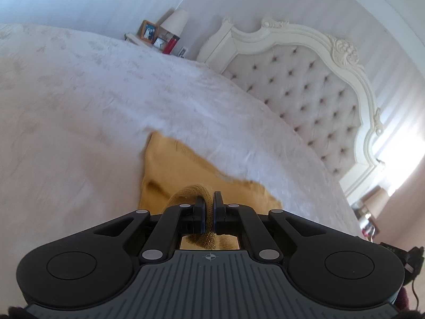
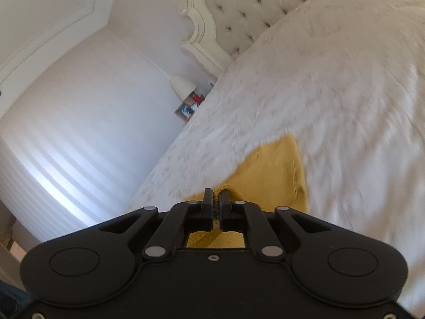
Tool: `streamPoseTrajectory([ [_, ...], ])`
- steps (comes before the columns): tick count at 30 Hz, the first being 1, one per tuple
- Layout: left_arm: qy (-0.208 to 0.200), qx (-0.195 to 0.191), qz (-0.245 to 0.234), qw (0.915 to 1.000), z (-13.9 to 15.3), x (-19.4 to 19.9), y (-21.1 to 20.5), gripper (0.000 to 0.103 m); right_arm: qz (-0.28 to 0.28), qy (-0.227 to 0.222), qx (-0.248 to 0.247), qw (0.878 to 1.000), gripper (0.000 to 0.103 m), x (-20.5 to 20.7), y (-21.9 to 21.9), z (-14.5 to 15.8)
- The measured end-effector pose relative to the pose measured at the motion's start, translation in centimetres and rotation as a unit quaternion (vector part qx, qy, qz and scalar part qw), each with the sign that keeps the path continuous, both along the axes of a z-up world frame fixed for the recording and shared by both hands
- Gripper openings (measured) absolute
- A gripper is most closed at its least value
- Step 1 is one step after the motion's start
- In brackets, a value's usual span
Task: Fold small clothes
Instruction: 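Lift the hem with both grippers and fold it over toward the collar, then lower the hem onto the sweater and open both grippers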
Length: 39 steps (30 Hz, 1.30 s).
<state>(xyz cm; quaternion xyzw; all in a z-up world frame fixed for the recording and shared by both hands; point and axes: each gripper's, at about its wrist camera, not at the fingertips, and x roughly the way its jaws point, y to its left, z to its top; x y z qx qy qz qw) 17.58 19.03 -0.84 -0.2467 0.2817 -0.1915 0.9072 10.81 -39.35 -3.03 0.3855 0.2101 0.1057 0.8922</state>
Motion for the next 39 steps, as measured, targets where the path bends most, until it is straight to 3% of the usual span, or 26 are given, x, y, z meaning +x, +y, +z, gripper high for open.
streamPoseTrajectory([
  [8, 0.015, 0.001, 0.016, 0.9998, -0.5, 8.4, -1.3, 0.005, -0.023, 0.012, -0.018, 1.0, 0.011, 9.9, -0.5, -1.4],
  [19, 0.065, 0.049, 0.046, 0.9956, -6.0, 17.3, -2.6, 0.007, -0.052, 0.082, -0.051, 0.994, 0.014, 18.4, -0.5, -7.2],
  [20, 0.065, 0.054, 0.051, 0.9951, -6.4, 17.6, -2.5, 0.015, -0.054, 0.088, -0.056, 0.993, 0.018, 18.8, -0.5, -7.7],
  [21, 0.068, 0.062, 0.055, 0.9943, -6.8, 17.8, -2.4, 0.04, -0.061, 0.093, -0.062, 0.992, 0.018, 18.9, -0.5, -8.0],
  [22, 0.07, 0.07, 0.064, 0.993, -7.0, 17.9, -2.3, 0.053, -0.068, 0.095, -0.065, 0.991, 0.021, 19.1, -0.5, -8.3],
  [23, 0.067, 0.074, 0.074, 0.9923, -7.0, 18.0, -2.2, 0.072, -0.074, 0.094, -0.069, 0.99, 0.034, 18.9, -0.7, -8.4],
  [24, 0.059, 0.073, 0.08, 0.9924, -6.9, 17.8, -1.9, 0.075, -0.081, 0.091, -0.074, 0.99, 0.045, 18.7, -0.9, -8.3],
  [25, 0.052, 0.072, 0.083, 0.9926, -6.6, 17.6, -1.6, 0.075, -0.088, 0.086, -0.083, 0.989, 0.062, 18.4, -1.1, -8.0],
  [26, 0.046, 0.075, 0.087, 0.9923, -6.2, 17.3, -1.4, 0.078, -0.094, 0.078, -0.094, 0.988, 0.07, 17.8, -1.1, -7.6],
  [28, 0.025, 0.099, 0.088, 0.9909, -5.0, 16.0, -1.4, 0.085, -0.089, 0.063, -0.123, 0.986, 0.07, 16.7, -0.9, -6.4],
  [31, -0.013, 0.159, 0.048, 0.9859, -3.6, 13.3, -3.0, 0.092, -0.053, 0.051, -0.196, 0.978, 0.07, 15.0, 1.4, -4.9],
  [34, -0.039, 0.249, -0.01, 0.9676, -3.7, 10.1, -6.1, 0.092, -0.003, 0.048, -0.261, 0.964, 0.07, 13.6, 4.9, -4.4],
  [39, -0.045, 0.311, -0.092, 0.945, -5.0, 7.8, -10.2, 0.092, 0.074, 0.056, -0.334, 0.938, 0.07, 13.6, 10.5, -5.2],
])
